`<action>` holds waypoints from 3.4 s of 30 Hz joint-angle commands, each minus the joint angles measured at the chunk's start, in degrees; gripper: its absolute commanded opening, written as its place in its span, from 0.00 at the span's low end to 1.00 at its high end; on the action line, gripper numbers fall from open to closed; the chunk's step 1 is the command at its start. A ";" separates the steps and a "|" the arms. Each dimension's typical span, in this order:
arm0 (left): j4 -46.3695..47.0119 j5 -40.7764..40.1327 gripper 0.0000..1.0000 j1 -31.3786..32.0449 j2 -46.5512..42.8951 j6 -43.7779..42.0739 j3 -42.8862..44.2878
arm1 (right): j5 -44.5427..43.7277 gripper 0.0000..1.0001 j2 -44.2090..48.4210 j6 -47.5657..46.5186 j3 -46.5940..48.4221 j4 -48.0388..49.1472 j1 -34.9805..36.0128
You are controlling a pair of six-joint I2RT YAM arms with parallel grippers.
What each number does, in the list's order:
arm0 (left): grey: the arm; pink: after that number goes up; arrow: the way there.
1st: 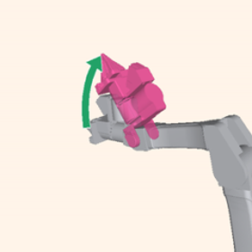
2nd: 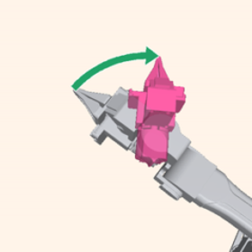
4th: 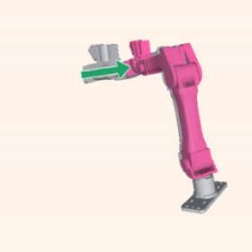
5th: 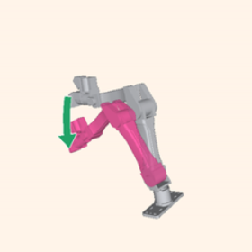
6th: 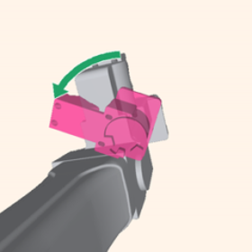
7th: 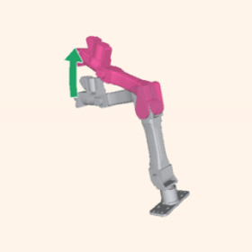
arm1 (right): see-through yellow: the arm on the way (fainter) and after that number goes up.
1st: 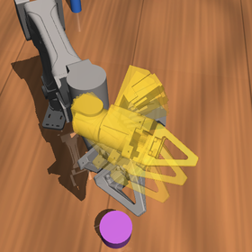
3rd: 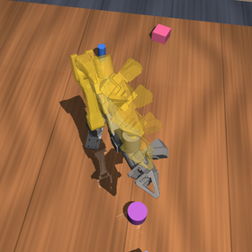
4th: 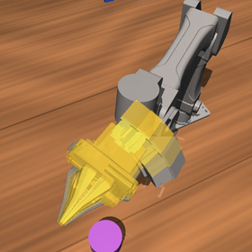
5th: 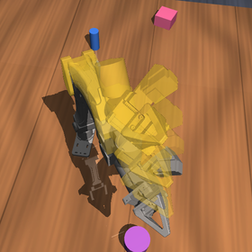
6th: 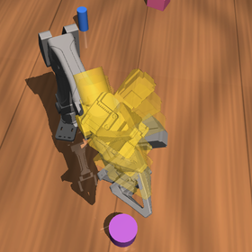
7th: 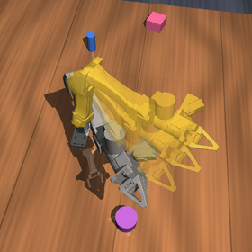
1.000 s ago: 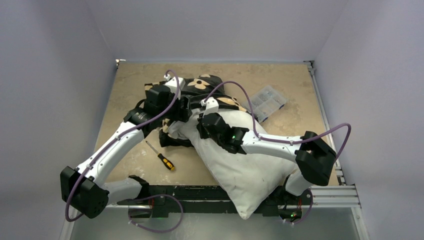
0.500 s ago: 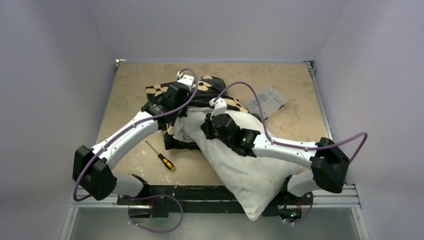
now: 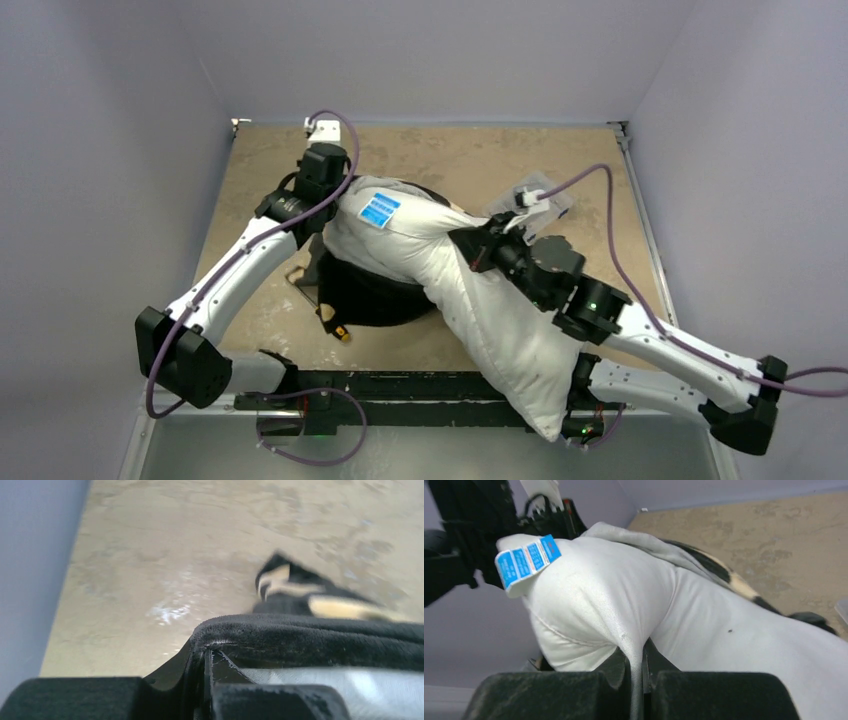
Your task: Remove the pillowcase from the pillow
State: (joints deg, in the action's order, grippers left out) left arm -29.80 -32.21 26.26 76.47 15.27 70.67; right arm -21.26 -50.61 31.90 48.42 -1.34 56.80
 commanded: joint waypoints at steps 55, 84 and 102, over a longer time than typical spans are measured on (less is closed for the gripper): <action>7.39 0.48 0.00 -30.31 5.48 4.18 14.51 | -7.72 0.00 -21.14 -6.68 16.38 21.36 -11.48; 7.03 8.03 0.79 -10.55 -27.19 1.80 -9.72 | -4.05 0.99 -35.51 -4.11 28.55 18.56 -20.28; 8.65 0.34 0.98 -2.35 -52.71 -2.26 -19.30 | -31.53 0.99 7.52 5.03 9.89 1.84 -21.89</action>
State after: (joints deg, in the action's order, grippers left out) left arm -24.82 -29.43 23.70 27.00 14.87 52.53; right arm -47.46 -46.19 33.61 57.87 7.38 34.85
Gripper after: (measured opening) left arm 0.949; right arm 0.987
